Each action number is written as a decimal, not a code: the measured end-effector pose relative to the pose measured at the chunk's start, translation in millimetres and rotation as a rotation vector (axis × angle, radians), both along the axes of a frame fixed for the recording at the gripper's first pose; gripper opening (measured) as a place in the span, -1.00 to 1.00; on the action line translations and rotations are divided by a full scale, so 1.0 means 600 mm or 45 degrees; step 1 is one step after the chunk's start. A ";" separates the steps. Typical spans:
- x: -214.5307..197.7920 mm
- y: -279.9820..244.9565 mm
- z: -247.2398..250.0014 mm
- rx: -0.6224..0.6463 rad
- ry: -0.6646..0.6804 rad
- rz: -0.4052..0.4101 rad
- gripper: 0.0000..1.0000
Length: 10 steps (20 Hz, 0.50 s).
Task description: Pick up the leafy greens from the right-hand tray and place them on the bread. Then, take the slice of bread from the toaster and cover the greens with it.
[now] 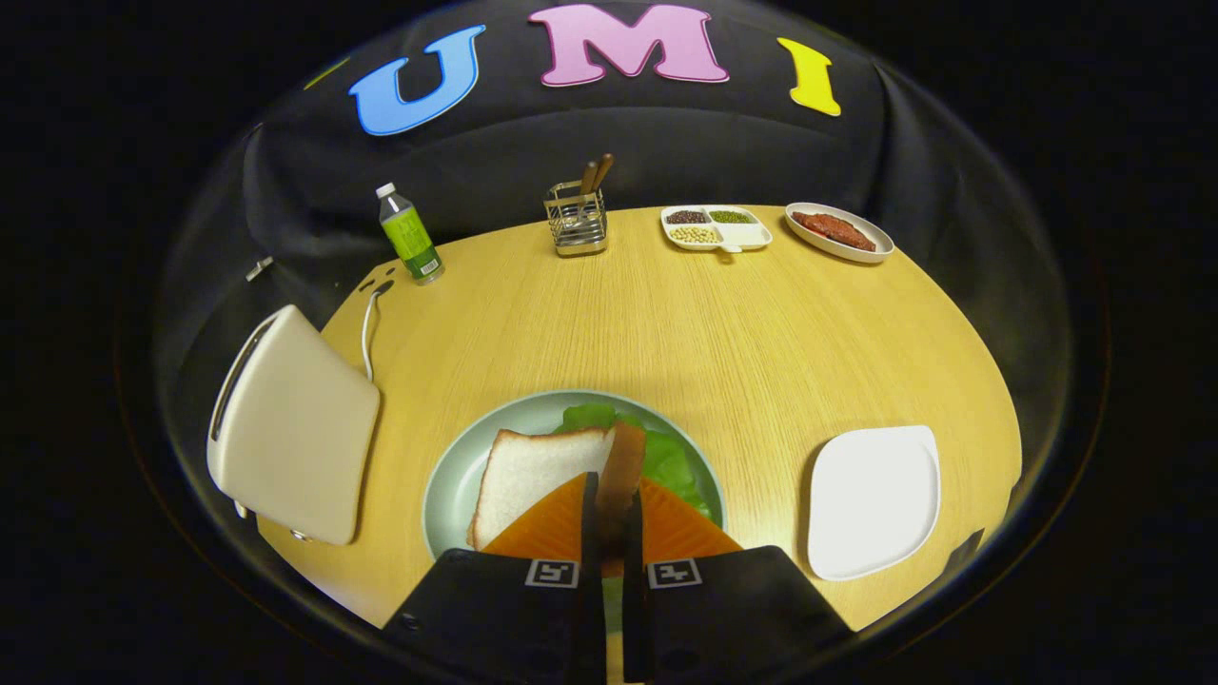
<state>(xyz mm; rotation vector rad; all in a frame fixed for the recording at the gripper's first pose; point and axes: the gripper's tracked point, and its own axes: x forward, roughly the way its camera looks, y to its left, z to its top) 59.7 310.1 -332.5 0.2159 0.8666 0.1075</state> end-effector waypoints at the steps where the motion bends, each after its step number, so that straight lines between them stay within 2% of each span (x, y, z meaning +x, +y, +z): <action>1: -0.004 -0.002 -0.003 -0.037 0.005 0.031 -0.70; 4: -0.002 -0.016 -0.006 -0.155 -0.030 0.077 -0.46; 7: -0.004 -0.032 -0.011 -0.249 -0.019 0.102 0.24; 10: 0.004 -0.049 -0.003 -0.295 -0.035 0.101 0.49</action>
